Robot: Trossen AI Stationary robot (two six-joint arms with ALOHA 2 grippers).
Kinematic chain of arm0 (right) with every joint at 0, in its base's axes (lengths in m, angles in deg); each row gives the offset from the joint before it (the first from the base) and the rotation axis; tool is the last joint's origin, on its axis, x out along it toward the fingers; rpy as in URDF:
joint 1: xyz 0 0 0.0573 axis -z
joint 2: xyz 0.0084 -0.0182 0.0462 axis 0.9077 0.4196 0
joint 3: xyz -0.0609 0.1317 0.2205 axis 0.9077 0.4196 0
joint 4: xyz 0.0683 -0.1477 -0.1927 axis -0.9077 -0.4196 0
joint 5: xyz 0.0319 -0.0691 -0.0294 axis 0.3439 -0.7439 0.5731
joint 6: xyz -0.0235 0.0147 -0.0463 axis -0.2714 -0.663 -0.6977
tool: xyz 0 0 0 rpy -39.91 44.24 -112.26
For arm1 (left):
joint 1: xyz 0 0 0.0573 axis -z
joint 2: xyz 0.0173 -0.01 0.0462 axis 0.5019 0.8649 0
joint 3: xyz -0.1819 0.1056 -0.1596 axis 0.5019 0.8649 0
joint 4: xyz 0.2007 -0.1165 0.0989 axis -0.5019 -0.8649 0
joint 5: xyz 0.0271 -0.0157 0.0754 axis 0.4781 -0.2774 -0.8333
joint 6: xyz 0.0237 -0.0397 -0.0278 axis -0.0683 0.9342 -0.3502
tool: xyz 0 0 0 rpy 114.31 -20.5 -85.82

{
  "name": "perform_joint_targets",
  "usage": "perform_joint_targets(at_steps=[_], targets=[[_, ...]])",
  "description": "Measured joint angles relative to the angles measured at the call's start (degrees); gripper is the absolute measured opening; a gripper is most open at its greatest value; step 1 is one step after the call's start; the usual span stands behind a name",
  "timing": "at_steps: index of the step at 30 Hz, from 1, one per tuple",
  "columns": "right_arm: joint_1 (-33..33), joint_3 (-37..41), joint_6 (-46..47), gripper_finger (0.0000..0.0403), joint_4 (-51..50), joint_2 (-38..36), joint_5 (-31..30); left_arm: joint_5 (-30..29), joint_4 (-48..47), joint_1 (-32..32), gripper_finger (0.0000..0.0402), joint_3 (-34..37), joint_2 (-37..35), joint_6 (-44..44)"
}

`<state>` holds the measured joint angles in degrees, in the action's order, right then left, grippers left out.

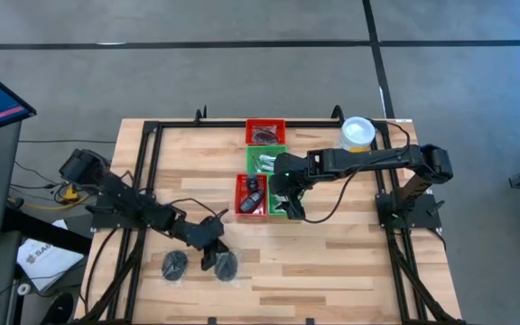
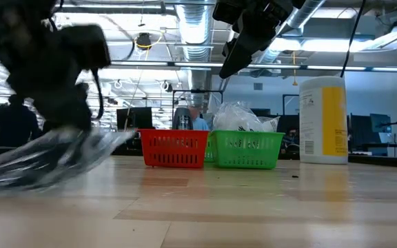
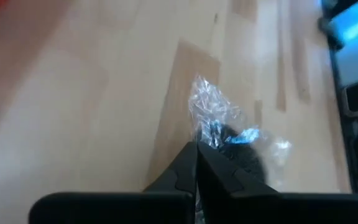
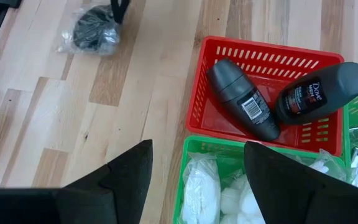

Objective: Pick & Place Travel size toiletries
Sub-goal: Put the black hairbrush into the top red bin

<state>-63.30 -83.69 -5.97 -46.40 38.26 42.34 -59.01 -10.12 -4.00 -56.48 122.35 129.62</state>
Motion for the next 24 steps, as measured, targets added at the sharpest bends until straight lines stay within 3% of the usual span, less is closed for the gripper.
perform_joint_targets(at_steps=[14, 24], targets=[[0.0, 0.0, 1.6, 0.0240, 0.1, 0.0, 0.0, -8.8, 0.5, 0.0, 0.0000, -0.2, -13.4, -9.3], [0.0, 0.0, 2.2, 0.0240, 1.7, 0.0, 0.0, -22.5, 0.8, -0.1, 0.0000, -0.2, -21.3, -17.7]])
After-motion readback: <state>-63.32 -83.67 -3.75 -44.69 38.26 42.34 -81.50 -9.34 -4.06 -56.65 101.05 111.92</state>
